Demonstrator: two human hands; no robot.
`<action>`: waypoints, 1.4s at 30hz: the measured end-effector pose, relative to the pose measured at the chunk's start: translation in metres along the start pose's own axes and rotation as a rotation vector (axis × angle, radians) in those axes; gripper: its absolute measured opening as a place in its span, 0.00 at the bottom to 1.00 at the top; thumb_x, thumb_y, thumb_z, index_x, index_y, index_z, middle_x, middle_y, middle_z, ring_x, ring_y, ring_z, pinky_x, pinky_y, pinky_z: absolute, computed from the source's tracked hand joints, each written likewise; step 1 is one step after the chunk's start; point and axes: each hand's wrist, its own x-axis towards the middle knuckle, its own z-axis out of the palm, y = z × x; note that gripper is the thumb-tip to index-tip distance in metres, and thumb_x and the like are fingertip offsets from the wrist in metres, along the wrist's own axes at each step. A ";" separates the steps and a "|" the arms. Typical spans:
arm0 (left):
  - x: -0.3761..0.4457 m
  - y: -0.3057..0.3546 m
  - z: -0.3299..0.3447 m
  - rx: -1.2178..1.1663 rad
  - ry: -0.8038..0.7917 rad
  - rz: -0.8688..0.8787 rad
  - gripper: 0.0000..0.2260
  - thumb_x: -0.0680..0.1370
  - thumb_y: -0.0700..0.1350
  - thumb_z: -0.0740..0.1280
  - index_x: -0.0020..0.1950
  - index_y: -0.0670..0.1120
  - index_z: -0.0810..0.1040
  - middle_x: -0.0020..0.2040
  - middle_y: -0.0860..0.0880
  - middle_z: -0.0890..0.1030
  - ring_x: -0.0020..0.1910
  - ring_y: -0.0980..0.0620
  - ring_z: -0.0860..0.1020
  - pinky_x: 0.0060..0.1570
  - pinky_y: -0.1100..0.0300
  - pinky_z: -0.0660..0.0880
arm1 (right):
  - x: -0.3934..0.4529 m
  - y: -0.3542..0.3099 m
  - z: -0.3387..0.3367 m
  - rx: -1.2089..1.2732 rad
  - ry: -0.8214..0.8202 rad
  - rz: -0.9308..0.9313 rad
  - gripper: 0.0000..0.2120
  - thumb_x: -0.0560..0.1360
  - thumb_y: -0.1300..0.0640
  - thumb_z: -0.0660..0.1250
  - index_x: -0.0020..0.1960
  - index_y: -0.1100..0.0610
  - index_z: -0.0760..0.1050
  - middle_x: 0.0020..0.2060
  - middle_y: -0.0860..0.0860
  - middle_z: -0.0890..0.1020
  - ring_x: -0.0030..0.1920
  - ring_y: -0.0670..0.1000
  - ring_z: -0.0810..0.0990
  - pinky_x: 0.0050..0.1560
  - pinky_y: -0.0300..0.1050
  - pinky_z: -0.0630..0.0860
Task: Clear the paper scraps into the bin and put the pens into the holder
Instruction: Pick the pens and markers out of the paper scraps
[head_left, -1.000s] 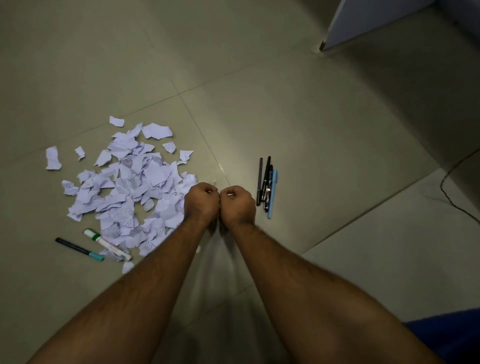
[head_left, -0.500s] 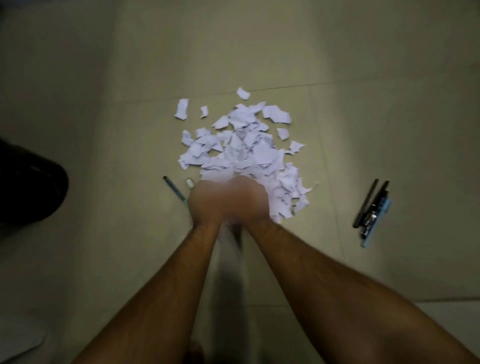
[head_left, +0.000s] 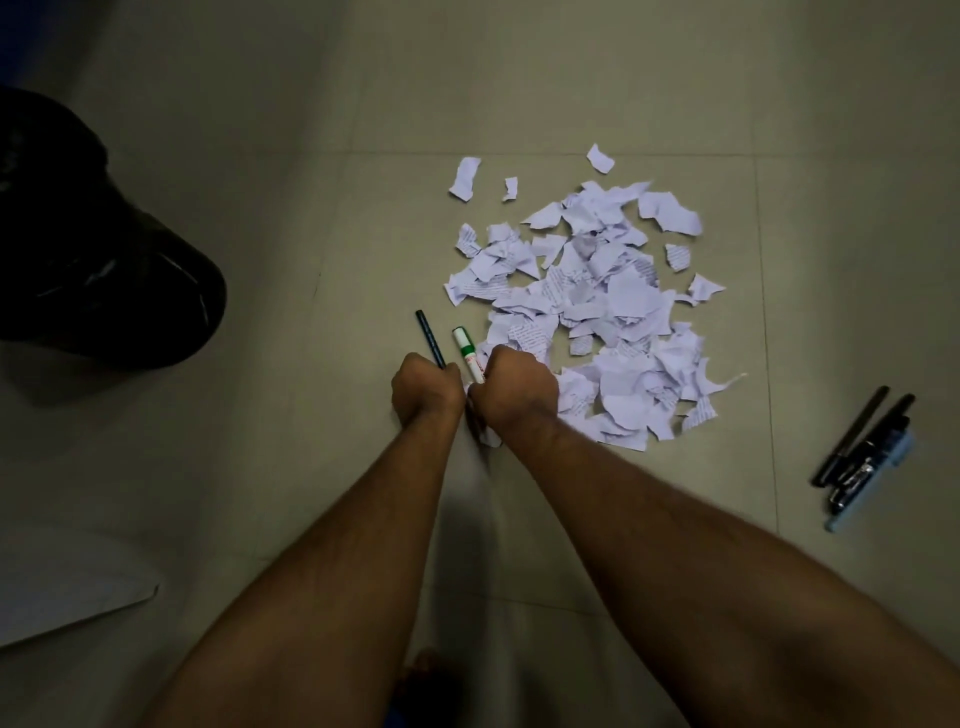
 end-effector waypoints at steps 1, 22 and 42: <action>0.001 0.002 -0.002 0.002 -0.002 -0.024 0.15 0.76 0.48 0.69 0.57 0.40 0.78 0.58 0.40 0.81 0.58 0.39 0.79 0.51 0.54 0.75 | 0.000 0.000 -0.001 0.015 -0.011 0.025 0.17 0.72 0.46 0.70 0.56 0.55 0.75 0.53 0.54 0.81 0.54 0.56 0.80 0.49 0.46 0.75; -0.080 0.124 0.064 -0.230 -0.443 0.394 0.08 0.70 0.43 0.74 0.33 0.46 0.78 0.33 0.48 0.80 0.41 0.41 0.82 0.44 0.44 0.82 | -0.007 0.124 -0.095 0.635 0.327 0.439 0.15 0.74 0.45 0.71 0.40 0.57 0.77 0.40 0.55 0.82 0.46 0.59 0.81 0.41 0.42 0.68; -0.251 0.122 0.184 0.135 -0.760 0.666 0.04 0.71 0.44 0.75 0.39 0.46 0.83 0.41 0.47 0.84 0.42 0.47 0.82 0.46 0.58 0.78 | -0.137 0.298 -0.105 0.596 0.716 0.963 0.12 0.76 0.45 0.67 0.51 0.53 0.78 0.47 0.52 0.84 0.47 0.56 0.82 0.42 0.41 0.69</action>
